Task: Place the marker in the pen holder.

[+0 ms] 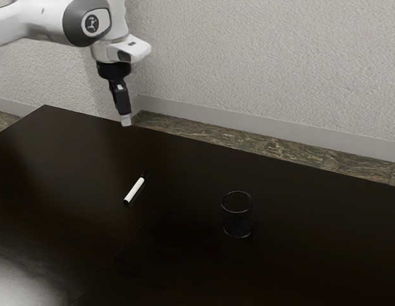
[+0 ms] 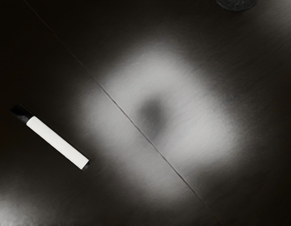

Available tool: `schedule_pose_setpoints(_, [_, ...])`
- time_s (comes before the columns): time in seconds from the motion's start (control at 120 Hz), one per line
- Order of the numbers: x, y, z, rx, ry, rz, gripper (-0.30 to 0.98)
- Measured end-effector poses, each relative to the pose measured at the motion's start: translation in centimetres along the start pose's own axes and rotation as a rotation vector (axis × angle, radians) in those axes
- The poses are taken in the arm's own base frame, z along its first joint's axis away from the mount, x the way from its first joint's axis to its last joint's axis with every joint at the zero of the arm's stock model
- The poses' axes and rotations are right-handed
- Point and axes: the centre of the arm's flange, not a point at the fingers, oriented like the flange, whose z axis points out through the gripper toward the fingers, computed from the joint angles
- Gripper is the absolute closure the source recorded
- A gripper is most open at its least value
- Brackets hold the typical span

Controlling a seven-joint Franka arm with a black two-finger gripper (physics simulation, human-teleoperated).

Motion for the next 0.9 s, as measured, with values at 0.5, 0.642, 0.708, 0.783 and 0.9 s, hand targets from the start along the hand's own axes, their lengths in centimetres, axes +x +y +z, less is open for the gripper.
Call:
schedule_pose_setpoints(0.5, [-1.0, -1.3, 1.7, 0.036, -0.055, -0.166, 0.0])
schedule_pose_setpoints(0.642, [-1.8, -3.7, 4.7, 0.053, -0.068, -0.291, 0.02])
schedule_pose_setpoints(0.708, [-2.4, -4.9, 7.6, 0.047, -0.068, -0.353, 0.01])
schedule_pose_setpoints(0.783, [-2.1, -5.5, 11.5, 0.05, -0.057, -0.396, 0.01])
schedule_pose_setpoints(0.9, [0.8, -7.2, 16.3, 0.067, -0.035, -0.442, 0.02])
